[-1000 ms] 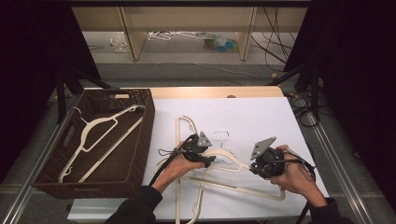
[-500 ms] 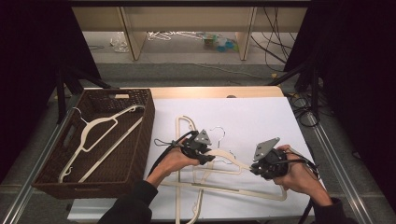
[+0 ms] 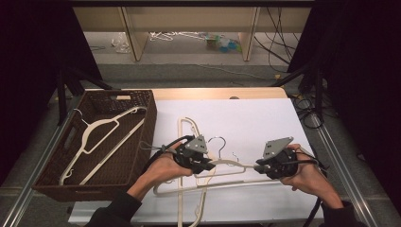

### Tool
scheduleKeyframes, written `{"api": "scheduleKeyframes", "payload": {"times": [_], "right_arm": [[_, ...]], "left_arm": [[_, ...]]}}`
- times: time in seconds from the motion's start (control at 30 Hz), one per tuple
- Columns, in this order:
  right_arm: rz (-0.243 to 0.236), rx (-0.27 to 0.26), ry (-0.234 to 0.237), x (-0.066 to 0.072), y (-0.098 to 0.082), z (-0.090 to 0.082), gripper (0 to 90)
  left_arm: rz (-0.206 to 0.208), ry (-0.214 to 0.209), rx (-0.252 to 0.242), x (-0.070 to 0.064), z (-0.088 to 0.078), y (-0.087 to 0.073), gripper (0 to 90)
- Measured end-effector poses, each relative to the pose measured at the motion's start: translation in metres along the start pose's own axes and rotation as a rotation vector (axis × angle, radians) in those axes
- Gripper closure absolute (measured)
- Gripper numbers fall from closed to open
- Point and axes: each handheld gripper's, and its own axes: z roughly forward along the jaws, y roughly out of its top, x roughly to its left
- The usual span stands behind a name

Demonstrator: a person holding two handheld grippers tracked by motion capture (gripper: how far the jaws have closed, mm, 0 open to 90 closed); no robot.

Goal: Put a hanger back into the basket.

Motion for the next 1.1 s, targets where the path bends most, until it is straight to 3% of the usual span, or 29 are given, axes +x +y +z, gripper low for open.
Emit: {"api": "scheduleKeyframes", "payload": {"times": [0.07, 0.2, 0.23, 0.3, 0.33, 0.43, 0.5, 0.53, 0.6, 0.7, 0.8, 0.93, 1.1], "right_arm": [[0.008, -0.027, -0.009, -0.002, 0.000, -0.002, 66.6], [0.034, -0.057, -0.030, -0.001, 0.001, -0.005, 58.4], [0.066, -0.082, -0.038, -0.002, 0.002, -0.007, 54.3], [0.057, -0.097, -0.048, -0.004, 0.002, -0.008, 51.6], [0.102, -0.150, -0.073, -0.006, 0.002, -0.011, 45.9], [0.137, -0.179, -0.076, -0.009, 0.001, -0.017, 40.9], [0.172, -0.246, -0.090, -0.012, 0.001, -0.021, 37.9], [0.223, -0.274, -0.111, -0.012, 0.001, -0.025, 37.5], [0.260, -0.308, -0.117, -0.013, 0.001, -0.031, 34.9], [0.272, -0.354, -0.135, -0.012, 0.001, -0.039, 33.3], [0.303, -0.403, -0.144, -0.009, 0.001, -0.050, 31.4], [0.289, -0.443, -0.143, -0.002, 0.002, -0.057, 31.2], [0.274, -0.466, -0.134, 0.003, 0.004, -0.060, 29.5]], "left_arm": [[0.009, -0.008, 0.004, -0.003, -0.002, 0.001, 84.3], [-0.022, -0.018, -0.032, -0.010, -0.005, 0.005, 85.7], [-0.026, -0.014, -0.041, -0.011, -0.007, 0.006, 85.8], [-0.031, -0.011, -0.049, -0.010, -0.009, 0.007, 85.8], [-0.041, 0.000, -0.052, -0.009, -0.012, 0.008, 85.8], [-0.063, 0.020, -0.055, -0.005, -0.018, 0.007, 85.8], [-0.076, 0.031, -0.059, -0.004, -0.022, 0.008, 85.9], [-0.079, 0.035, -0.058, -0.003, -0.024, 0.008, 85.8], [-0.077, 0.047, -0.045, -0.003, -0.028, 0.010, 85.8], [-0.060, 0.077, -0.051, -0.005, -0.045, 0.022, 85.8], [-0.089, 0.077, -0.075, -0.004, -0.055, 0.029, 85.8], [-0.133, 0.095, -0.118, 0.002, -0.082, 0.045, 85.8], [-0.146, 0.138, -0.145, 0.006, -0.105, 0.054, 85.8]]}}
